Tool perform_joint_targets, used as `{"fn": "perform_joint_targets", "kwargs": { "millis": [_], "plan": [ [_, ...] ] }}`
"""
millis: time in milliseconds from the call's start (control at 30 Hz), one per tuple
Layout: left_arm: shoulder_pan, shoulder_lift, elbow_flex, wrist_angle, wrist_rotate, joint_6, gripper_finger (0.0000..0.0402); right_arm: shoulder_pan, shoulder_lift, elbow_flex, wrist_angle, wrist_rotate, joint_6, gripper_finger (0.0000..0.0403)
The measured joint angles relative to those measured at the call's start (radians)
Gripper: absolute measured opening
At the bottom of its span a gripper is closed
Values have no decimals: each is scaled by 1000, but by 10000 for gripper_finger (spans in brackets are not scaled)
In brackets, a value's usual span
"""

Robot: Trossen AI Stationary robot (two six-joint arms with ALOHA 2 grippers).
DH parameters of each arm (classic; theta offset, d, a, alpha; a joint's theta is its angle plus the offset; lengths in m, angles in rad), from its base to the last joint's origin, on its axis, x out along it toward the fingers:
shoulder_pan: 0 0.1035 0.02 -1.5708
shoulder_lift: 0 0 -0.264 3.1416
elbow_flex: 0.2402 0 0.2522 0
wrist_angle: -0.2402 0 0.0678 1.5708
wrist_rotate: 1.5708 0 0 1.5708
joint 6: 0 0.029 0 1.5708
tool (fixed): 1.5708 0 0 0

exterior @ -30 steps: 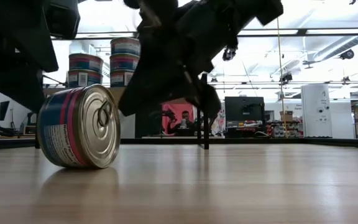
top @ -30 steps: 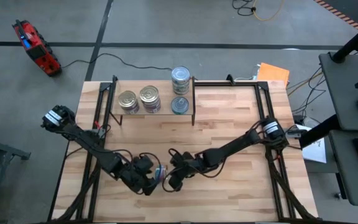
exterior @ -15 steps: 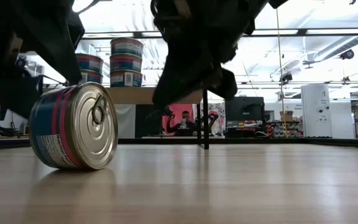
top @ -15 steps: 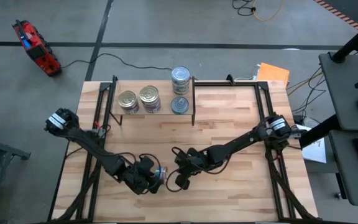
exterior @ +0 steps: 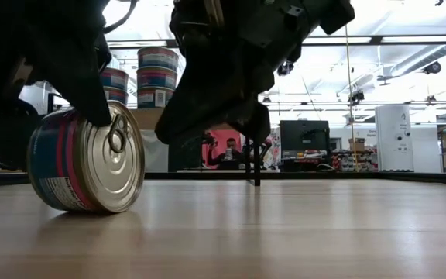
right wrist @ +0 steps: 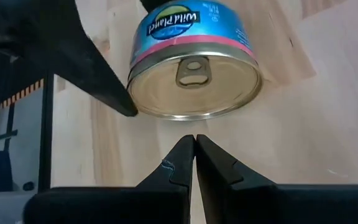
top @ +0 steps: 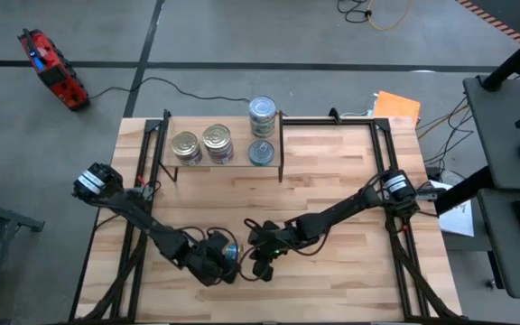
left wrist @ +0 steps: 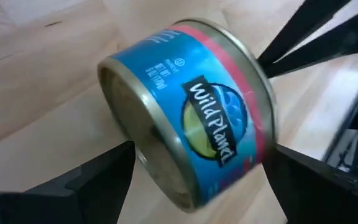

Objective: Stack canned seafood by type on shelf
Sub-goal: Stack the blue and pink tuna can on top of the blue and pink tuna can on the shelf

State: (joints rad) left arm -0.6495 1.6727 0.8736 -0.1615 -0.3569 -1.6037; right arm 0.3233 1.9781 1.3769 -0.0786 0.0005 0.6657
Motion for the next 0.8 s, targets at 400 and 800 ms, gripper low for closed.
{"fn": "perform_joint_targets", "kwargs": {
  "millis": [400, 800],
  "plan": [
    [0, 143, 207, -215, -11, 93, 267, -1, -5, 0, -58, -10, -31, 9],
    [-1, 306, 563, -716, -97, 68, 141, -6, -9, 0, -62, -1, -93, 9]
  ]
}}
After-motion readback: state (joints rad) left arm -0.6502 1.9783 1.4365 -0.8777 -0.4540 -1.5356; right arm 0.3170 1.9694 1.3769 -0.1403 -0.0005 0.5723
